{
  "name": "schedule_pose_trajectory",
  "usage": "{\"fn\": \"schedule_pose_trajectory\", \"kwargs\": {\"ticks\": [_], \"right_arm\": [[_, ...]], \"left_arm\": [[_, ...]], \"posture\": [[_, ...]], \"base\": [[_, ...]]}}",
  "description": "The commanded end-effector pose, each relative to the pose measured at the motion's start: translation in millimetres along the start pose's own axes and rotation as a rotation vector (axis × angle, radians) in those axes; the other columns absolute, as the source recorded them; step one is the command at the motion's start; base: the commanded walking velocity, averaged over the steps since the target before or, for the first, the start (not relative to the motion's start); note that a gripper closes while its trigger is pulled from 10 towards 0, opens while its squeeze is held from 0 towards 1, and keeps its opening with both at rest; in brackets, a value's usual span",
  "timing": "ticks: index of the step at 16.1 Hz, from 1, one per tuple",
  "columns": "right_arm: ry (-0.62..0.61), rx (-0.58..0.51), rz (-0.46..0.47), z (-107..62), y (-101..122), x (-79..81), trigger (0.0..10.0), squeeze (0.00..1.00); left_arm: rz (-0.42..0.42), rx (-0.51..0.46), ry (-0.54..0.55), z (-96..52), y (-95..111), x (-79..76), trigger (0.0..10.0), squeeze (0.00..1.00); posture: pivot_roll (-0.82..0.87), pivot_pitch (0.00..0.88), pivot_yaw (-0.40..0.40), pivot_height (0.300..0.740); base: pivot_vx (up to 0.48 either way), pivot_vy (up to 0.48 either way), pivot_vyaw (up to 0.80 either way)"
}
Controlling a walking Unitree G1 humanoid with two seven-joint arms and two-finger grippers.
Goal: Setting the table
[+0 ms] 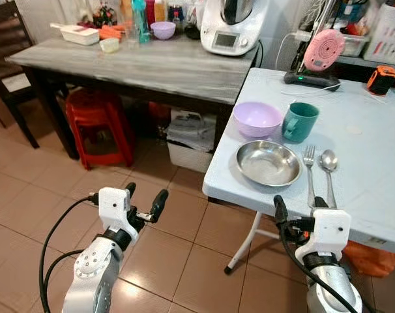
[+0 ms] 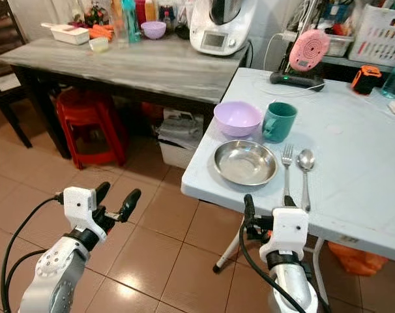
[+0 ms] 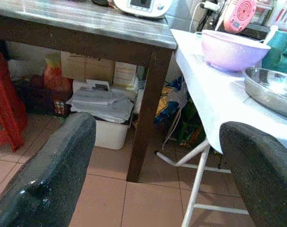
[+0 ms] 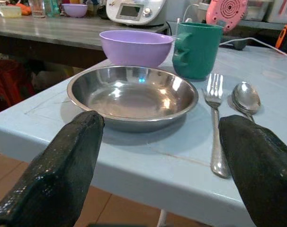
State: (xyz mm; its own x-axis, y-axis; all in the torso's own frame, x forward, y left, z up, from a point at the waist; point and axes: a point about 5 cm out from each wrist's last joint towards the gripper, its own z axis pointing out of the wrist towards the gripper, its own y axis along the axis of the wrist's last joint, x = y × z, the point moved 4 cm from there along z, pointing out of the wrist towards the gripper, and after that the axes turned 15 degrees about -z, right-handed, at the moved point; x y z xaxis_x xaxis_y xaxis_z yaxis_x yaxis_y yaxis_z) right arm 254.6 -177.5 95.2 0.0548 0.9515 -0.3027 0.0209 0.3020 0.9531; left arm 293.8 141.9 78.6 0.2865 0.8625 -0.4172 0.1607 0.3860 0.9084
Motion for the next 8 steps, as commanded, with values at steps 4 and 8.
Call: {"fn": "schedule_pose_trajectory", "kwargs": {"ticks": [4,8], "right_arm": [[0.004,0.012,0.014,-1.9,1.1,0.5,10.0,0.00],[-0.010,0.001,0.026,-0.7,1.8,-1.2,10.0,0.00]], "left_arm": [[0.000,-0.003,-0.011,2.9,1.7,-1.9,10.0,0.00],[0.000,-0.001,-0.012,3.2,1.2,-1.8,10.0,0.00]], "posture": [[0.01,0.000,0.005,0.740],[0.01,0.000,0.008,0.740]], "base": [[0.000,-0.070,0.00],[0.000,-0.270,-0.26]]}}
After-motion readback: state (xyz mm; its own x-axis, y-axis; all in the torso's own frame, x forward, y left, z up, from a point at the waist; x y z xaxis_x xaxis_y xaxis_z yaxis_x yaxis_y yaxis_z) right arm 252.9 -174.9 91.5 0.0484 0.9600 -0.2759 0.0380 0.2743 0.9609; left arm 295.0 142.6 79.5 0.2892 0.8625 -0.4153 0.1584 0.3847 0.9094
